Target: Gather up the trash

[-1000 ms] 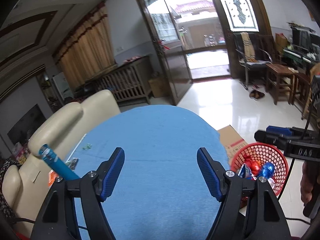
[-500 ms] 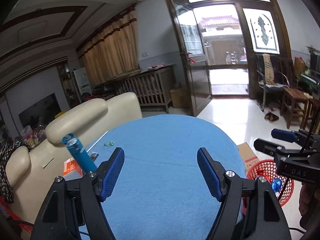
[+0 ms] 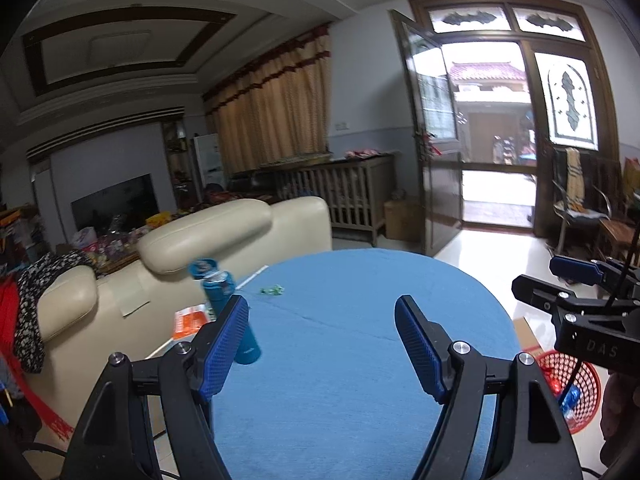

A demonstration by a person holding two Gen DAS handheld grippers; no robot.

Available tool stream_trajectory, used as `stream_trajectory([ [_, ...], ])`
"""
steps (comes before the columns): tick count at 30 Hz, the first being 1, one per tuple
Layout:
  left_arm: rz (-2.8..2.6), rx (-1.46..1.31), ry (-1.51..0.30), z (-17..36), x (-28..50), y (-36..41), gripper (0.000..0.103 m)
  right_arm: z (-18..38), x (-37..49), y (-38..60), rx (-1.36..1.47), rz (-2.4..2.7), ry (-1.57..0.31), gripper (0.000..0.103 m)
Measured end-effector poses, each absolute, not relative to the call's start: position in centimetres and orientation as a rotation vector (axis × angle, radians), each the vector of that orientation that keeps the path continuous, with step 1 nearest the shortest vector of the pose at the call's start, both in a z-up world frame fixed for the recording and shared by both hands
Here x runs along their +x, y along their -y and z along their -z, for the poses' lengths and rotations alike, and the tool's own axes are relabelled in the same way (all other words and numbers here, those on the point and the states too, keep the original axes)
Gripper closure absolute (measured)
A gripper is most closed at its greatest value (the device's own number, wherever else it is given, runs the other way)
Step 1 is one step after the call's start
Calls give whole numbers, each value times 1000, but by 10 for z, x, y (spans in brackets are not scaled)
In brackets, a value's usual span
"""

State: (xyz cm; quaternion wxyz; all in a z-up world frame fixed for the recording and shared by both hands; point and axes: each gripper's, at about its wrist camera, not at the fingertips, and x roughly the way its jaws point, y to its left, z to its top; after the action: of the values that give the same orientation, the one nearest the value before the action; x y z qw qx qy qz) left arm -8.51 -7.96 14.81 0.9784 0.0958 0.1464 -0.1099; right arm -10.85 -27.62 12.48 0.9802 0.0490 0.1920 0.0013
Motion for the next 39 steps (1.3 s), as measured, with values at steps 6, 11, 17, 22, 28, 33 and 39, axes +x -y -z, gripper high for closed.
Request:
stream_trajectory([
  [6, 145, 149, -228, -155, -92, 48, 4, -136, -108, 235, 34, -47, -358, 29],
  [11, 112, 134, -208, -157, -95, 25, 4, -139, -106, 213, 17, -71, -361, 29],
  [17, 70, 104, -202, -159, -98, -1, 4, -143, -101, 187, -14, -94, -359, 29],
  [22, 42, 88, -197, -159, -100, -21, 4, -146, -100, 169, -33, -114, -355, 29],
  [28, 37, 83, -200, -156, -103, -31, 4, -146, -98, 155, -41, -140, -355, 29],
  [33, 28, 70, -201, -154, -105, -38, 4, -144, -97, 147, -43, -158, -363, 29],
  [39, 25, 58, -216, -151, -101, -44, 4, -144, -97, 144, -43, -170, -365, 29],
])
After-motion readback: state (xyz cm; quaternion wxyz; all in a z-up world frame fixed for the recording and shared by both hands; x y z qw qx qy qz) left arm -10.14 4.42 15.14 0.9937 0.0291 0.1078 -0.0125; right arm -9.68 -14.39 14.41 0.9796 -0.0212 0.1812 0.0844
